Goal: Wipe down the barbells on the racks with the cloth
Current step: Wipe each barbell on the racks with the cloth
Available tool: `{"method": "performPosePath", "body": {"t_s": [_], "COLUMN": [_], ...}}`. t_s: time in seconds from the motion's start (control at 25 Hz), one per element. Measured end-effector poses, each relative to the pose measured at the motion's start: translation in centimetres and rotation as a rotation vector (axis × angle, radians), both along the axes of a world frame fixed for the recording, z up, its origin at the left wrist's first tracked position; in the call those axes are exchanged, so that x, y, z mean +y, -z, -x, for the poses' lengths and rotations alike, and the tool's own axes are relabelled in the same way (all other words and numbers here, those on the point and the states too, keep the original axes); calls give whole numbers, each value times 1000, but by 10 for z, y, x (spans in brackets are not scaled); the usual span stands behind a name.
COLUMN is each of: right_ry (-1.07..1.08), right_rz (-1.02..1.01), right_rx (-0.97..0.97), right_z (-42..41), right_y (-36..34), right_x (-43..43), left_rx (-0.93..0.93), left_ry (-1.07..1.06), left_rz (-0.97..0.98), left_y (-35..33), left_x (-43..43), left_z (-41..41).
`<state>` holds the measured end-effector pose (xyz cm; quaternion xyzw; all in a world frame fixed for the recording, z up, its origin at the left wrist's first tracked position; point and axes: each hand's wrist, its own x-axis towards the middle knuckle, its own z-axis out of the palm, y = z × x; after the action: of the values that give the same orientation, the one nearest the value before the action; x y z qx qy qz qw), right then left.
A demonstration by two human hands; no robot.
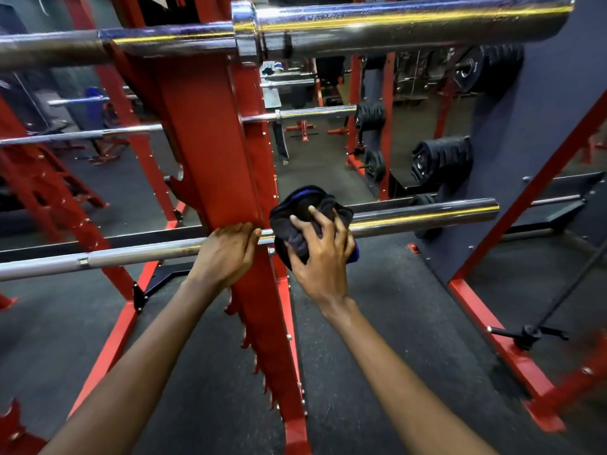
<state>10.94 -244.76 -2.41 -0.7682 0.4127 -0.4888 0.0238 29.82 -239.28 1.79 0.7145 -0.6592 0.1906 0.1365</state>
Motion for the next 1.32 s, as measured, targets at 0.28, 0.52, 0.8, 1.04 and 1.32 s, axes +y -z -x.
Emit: {"method": "performPosePath", "body": {"t_s": [0.28, 0.52, 0.8, 1.04, 1.32], "right_ry": [98, 110, 75, -281, -118], "right_rz": [-59, -41, -411, -952, -853], "right_rx": [-129, -196, -1322, -1918, -1641], "right_z": [-25, -22, -61, -36, -41], "right_y": [-5, 17, 7, -16, -10], "right_x": [5, 13, 41, 5, 41], "left_rx": [-22, -73, -37, -47, 66], "left_ry": [-83, -18, 30, 65, 14], "left_rz": [-226, -176, -156, -99, -31], "left_y": [-22, -11, -20, -19, -19], "left_x": [-17, -23, -16, -11, -1], "left_z": [-3, -14, -7, -9, -21]}}
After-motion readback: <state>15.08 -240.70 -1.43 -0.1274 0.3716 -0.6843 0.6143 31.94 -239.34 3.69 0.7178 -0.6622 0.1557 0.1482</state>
